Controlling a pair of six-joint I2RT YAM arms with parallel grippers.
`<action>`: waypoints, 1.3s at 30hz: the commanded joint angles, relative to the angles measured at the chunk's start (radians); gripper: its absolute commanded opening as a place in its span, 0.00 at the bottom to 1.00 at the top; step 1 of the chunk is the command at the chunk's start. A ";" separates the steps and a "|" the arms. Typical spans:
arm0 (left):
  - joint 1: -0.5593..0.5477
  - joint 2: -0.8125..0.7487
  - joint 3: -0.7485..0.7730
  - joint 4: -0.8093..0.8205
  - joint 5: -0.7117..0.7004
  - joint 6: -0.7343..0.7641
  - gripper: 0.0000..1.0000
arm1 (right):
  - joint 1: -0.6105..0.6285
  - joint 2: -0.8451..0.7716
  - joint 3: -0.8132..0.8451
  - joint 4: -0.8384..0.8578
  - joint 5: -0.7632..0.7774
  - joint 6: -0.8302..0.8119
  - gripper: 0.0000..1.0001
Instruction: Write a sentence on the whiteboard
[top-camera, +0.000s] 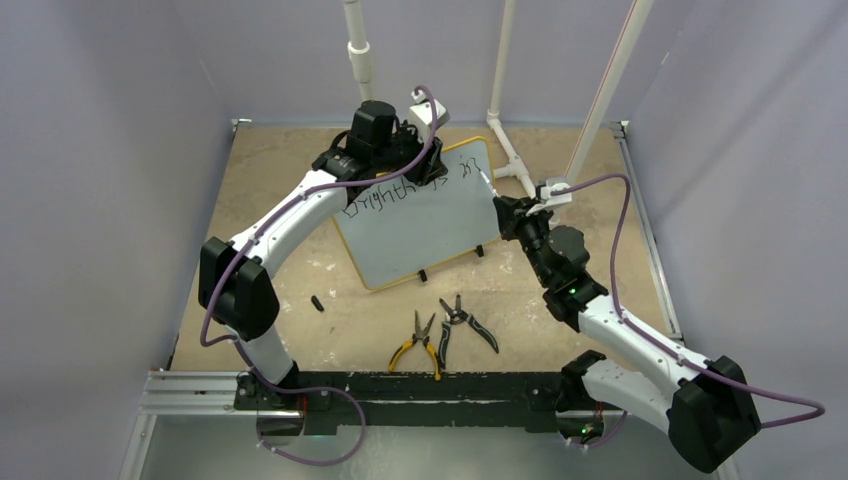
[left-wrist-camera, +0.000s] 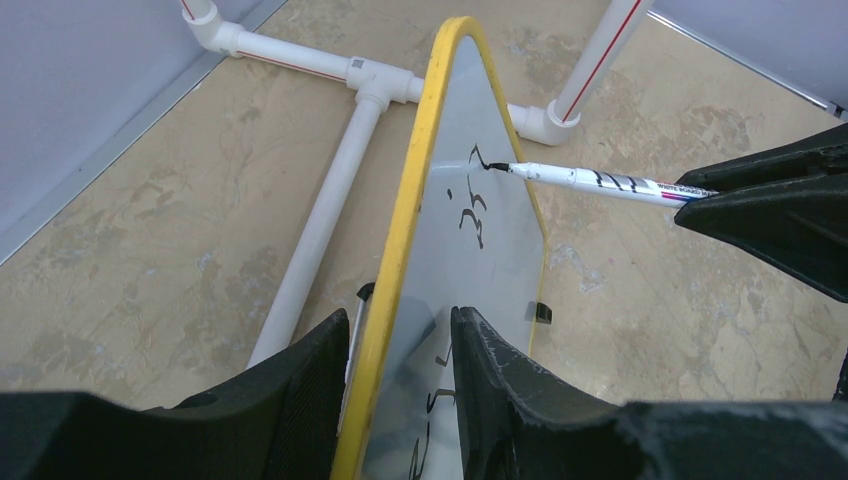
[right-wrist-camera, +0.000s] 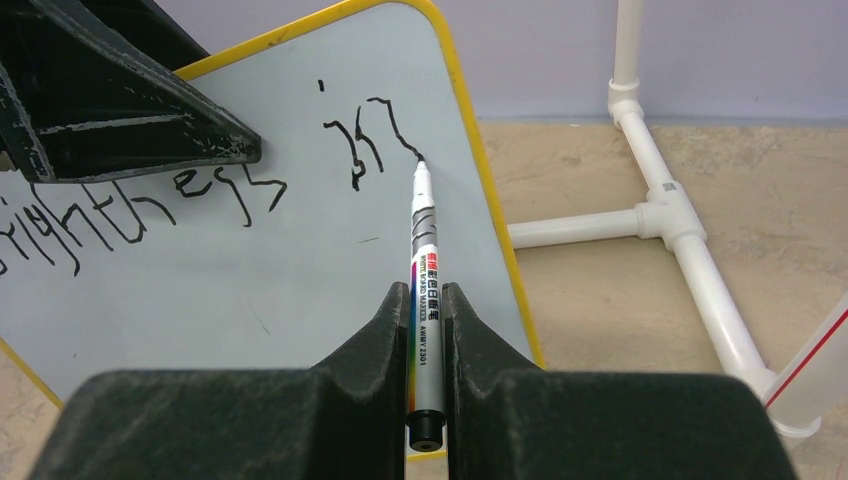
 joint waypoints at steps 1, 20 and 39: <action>-0.002 0.002 -0.019 -0.025 0.007 -0.033 0.00 | 0.003 -0.016 -0.001 0.004 0.040 0.020 0.00; -0.018 0.052 0.022 0.019 -0.084 -0.185 0.00 | 0.003 -0.230 -0.082 0.068 0.061 0.004 0.00; -0.051 0.099 0.057 0.111 -0.208 -0.307 0.00 | 0.003 -0.312 -0.115 0.081 0.065 0.005 0.00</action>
